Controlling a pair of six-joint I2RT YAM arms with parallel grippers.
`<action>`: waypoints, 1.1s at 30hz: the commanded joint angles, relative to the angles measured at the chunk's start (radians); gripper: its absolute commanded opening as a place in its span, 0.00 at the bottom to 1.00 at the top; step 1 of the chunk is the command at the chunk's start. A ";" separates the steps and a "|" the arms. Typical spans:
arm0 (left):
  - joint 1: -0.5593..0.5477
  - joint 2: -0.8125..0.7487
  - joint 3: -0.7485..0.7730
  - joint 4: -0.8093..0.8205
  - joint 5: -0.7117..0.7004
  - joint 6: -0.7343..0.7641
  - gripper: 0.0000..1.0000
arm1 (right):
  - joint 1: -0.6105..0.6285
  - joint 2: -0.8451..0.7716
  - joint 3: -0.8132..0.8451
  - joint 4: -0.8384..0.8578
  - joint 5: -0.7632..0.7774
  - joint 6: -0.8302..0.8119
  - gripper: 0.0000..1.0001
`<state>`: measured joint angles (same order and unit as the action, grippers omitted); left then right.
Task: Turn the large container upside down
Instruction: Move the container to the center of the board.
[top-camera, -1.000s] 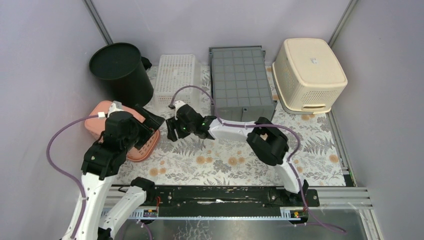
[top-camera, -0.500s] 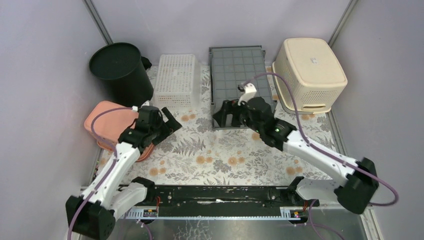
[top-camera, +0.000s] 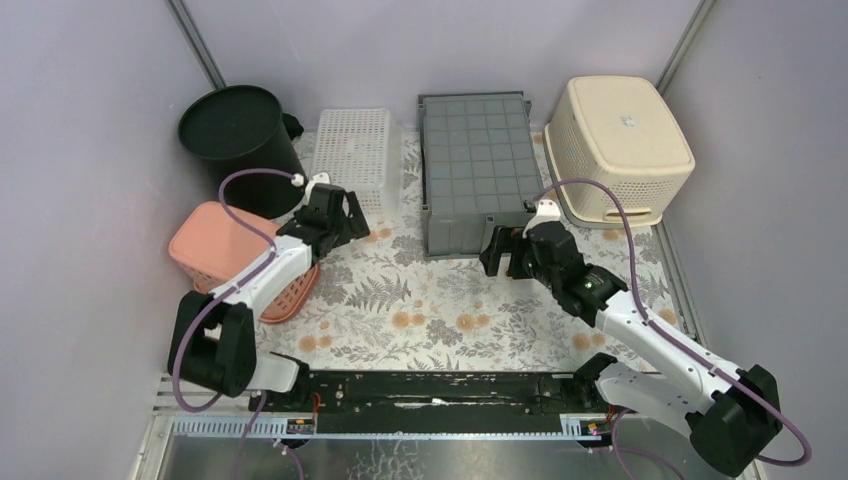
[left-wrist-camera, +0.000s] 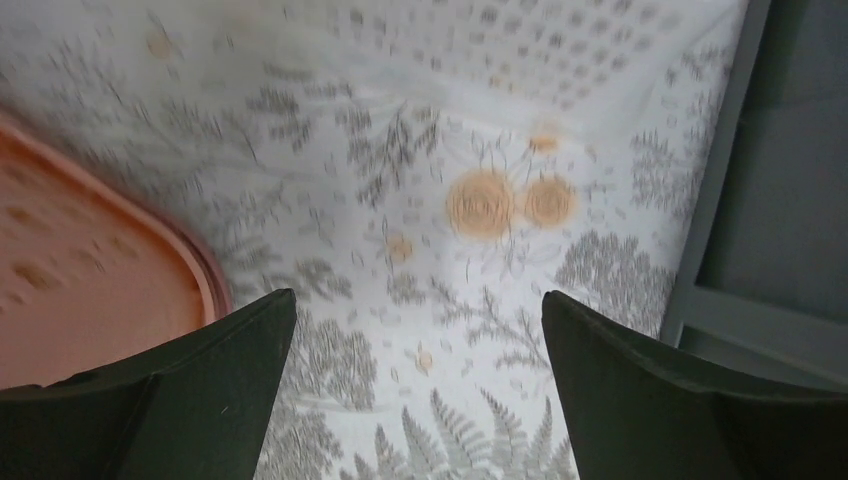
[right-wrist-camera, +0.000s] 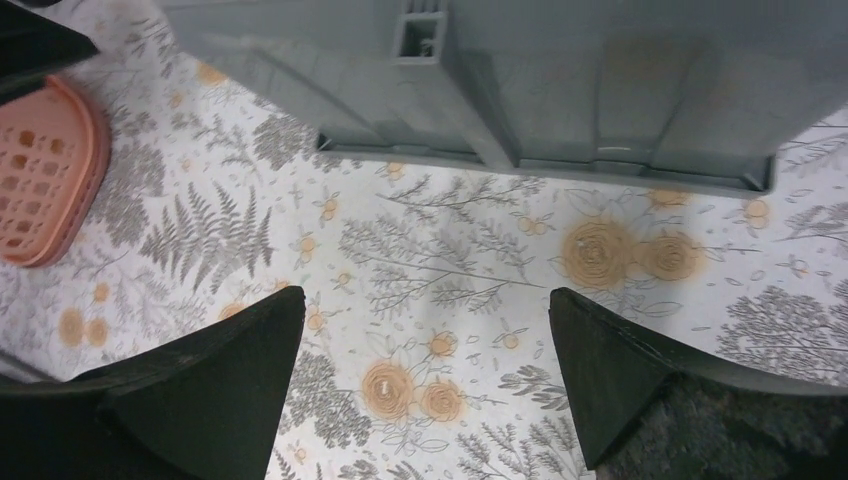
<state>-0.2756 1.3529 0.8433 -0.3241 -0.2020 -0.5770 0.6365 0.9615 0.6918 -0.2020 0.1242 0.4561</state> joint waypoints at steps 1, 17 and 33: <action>0.018 0.057 0.078 0.171 -0.150 0.183 0.98 | -0.063 0.010 -0.008 0.014 0.060 -0.009 0.99; 0.168 0.110 -0.129 0.429 -0.133 0.219 1.00 | -0.249 0.008 -0.130 0.169 0.231 -0.130 0.99; 0.173 0.044 -0.405 0.895 -0.189 0.395 1.00 | -0.405 -0.038 -0.428 0.686 0.469 -0.236 0.99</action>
<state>-0.1101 1.3556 0.4458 0.3759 -0.3668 -0.2443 0.2638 0.9588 0.2924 0.2775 0.4881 0.2684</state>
